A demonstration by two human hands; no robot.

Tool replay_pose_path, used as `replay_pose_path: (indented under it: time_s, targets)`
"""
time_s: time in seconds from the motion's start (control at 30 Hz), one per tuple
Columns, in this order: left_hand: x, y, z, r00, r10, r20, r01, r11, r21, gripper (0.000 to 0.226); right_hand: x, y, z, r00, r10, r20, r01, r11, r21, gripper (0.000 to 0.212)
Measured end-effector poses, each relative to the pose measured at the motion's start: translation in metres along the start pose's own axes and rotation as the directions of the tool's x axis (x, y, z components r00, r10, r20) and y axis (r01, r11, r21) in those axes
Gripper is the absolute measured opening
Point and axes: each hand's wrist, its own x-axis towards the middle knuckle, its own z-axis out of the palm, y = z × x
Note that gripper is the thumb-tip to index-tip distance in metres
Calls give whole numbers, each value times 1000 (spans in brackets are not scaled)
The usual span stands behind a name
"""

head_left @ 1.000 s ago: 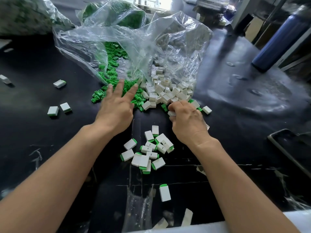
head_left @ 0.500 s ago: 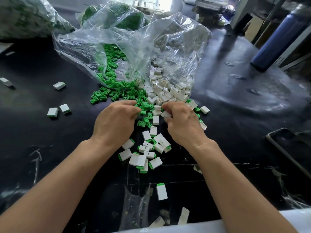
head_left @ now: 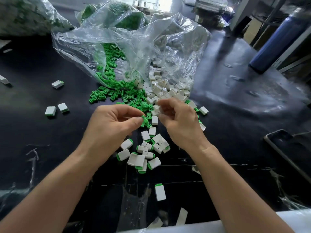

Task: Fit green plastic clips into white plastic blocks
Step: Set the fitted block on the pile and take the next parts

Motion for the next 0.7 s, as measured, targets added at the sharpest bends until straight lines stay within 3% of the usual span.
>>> replay_pose_path:
  time_s: [0.13, 0.23, 0.43, 0.7]
  targets:
    - [1, 1, -1, 996, -80, 31, 83, 984, -154, 20, -5, -3, 3, 998, -67, -4, 67, 998, 6, 27]
    - [0, 1, 2, 984, -147, 102, 165, 966, -199, 16, -6, -6, 7, 994, -112, -3, 112, 994, 4, 36]
    - [-1, -1, 4, 980, -147, 131, 171, 966, -195, 11, -10, -9, 10, 983, -183, 13, 180, 978, 106, 40]
    - [2, 0, 2, 959, -240, 153, 284, 839, -464, 14, -12, -15, 6, 971, -237, 31, 233, 968, 95, 37]
